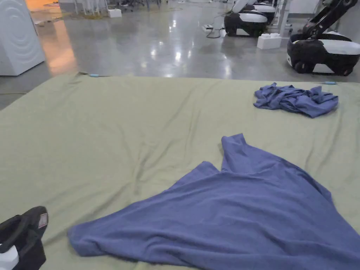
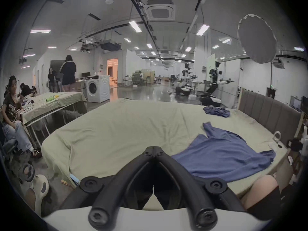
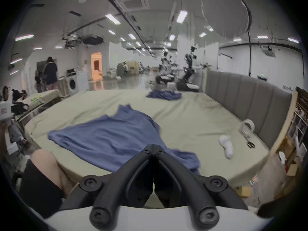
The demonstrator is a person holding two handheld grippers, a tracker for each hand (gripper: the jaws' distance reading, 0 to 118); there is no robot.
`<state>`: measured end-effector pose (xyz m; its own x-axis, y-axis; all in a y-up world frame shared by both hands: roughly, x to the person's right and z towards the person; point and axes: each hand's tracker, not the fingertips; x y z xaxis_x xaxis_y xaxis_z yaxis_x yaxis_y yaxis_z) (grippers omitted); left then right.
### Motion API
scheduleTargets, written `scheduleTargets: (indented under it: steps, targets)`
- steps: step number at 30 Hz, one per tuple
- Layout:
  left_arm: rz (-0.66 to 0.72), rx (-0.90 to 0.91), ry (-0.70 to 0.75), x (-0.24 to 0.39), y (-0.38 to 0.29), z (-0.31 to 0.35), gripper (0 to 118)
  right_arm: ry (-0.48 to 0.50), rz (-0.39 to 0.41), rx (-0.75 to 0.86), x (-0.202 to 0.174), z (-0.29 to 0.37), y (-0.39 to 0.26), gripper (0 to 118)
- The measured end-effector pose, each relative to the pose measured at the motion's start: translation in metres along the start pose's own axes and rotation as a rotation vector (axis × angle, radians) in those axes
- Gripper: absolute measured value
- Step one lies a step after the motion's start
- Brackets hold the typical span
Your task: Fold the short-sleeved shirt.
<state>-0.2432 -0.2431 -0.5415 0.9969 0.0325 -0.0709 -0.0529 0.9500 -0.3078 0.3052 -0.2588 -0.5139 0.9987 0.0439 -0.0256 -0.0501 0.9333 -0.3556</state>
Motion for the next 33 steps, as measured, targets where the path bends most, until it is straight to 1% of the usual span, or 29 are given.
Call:
scheduleTargets:
  steps: [1,2,4,5,7,8,9,10,11,12,13,14,15,16,17,18,19,20,22,23,25,26,27,28,29,30,31,32,33]
  targets:
    - [-0.012,-0.026,0.0,0.001,-0.001,-0.005,0,0.056,0.002,-0.004,-0.009,-0.004,0.006,3]
    - [-0.021,-0.03,0.005,0.0,-0.004,-0.012,0,0.076,0.02,0.0,-0.019,-0.01,0.012,3]
    - [-0.047,-0.105,0.041,-0.006,-0.016,-0.036,0,0.11,0.058,0.006,-0.035,-0.022,0.016,3]
    - [-0.032,-0.164,0.034,-0.013,-0.021,-0.053,0,0.125,0.064,0.005,-0.043,-0.028,0.019,3]
    - [0.048,-0.285,0.007,-0.025,-0.034,-0.095,1,0.146,0.061,0.0,-0.056,-0.038,0.023,3]
    - [0.07,-0.331,0.015,-0.032,-0.041,-0.115,30,0.159,0.058,0.0,-0.062,-0.042,0.023,3]
    - [0.079,-0.37,0.044,-0.037,-0.047,-0.133,107,0.178,0.058,-0.001,-0.068,-0.045,0.024,3]
    - [0.068,-0.445,0.062,-0.04,-0.052,-0.151,118,0.188,0.06,-0.002,-0.073,-0.047,0.025,3]
    - [0.064,-0.513,0.06,-0.042,-0.061,-0.173,118,0.199,0.062,-0.004,-0.078,-0.048,0.026,3]
    - [0.095,-0.472,0.043,-0.043,-0.063,-0.187,118,0.215,0.064,-0.009,-0.082,-0.049,0.027,3]
    - [0.072,-0.517,0.123,-0.044,-0.07,-0.2,118,0.222,0.069,-0.012,-0.085,-0.05,0.028,3]
    - [0.051,-0.556,0.152,-0.044,-0.076,-0.212,112,0.224,0.072,-0.015,-0.087,-0.052,0.028,3]
    - [0.052,-0.599,0.153,-0.041,-0.081,-0.213,78,0.226,0.075,-0.018,-0.088,-0.052,0.028,3]
    - [0.066,-0.585,0.115,-0.04,-0.084,-0.217,55,0.226,0.078,-0.02,-0.088,-0.052,0.028,3]
    - [0.087,-0.582,0.102,-0.039,-0.088,-0.221,50,0.224,0.078,-0.023,-0.087,-0.053,0.028,3]
    - [0.092,-0.567,0.122,-0.034,-0.09,-0.214,14,0.221,0.073,-0.026,-0.086,-0.054,0.028,3]
    - [0.054,-0.527,0.127,-0.029,-0.088,-0.206,2,0.223,0.064,-0.031,-0.084,-0.055,0.028,3]
    - [0.018,-0.503,0.09,-0.024,-0.086,-0.203,2,0.224,0.05,-0.036,-0.08,-0.056,0.027,3]
    - [0.043,-0.463,0.052,-0.013,-0.081,-0.19,2,0.223,0.036,-0.051,-0.076,-0.062,0.028,3]
    - [0.034,-0.449,-0.024,-0.005,-0.074,-0.173,2,0.226,0.038,-0.059,-0.073,-0.067,0.029,3]
    - [0.057,-0.314,-0.019,0.003,-0.061,-0.147,2,0.237,0.037,-0.08,-0.062,-0.086,0.033,3]
    - [0.018,-0.284,-0.013,0.007,-0.054,-0.139,2,0.253,0.036,-0.103,-0.057,-0.105,0.038,3]
    - [-0.012,-0.261,0.003,0.009,-0.046,-0.128,2,0.255,0.055,-0.13,-0.053,-0.128,0.044,3]
    - [-0.023,-0.243,-0.008,0.01,-0.042,-0.125,2,0.256,0.094,-0.177,-0.05,-0.155,0.05,5]
    - [-0.031,-0.264,-0.016,0.01,-0.039,-0.123,2,0.227,0.129,-0.195,-0.049,-0.185,0.057,24]
    - [-0.022,-0.253,-0.023,0.01,-0.036,-0.122,2,0.209,0.154,-0.206,-0.047,-0.218,0.063,70]
    - [-0.015,-0.247,-0.031,0.01,-0.032,-0.127,2,0.233,0.152,-0.254,-0.044,-0.254,0.069,108]
    - [-0.019,-0.272,-0.043,0.01,-0.03,-0.13,2,0.221,0.162,-0.302,-0.039,-0.299,0.076,118]
    - [-0.02,-0.276,-0.041,0.01,-0.03,-0.132,2,0.2,0.15,-0.285,-0.037,-0.329,0.079,118]
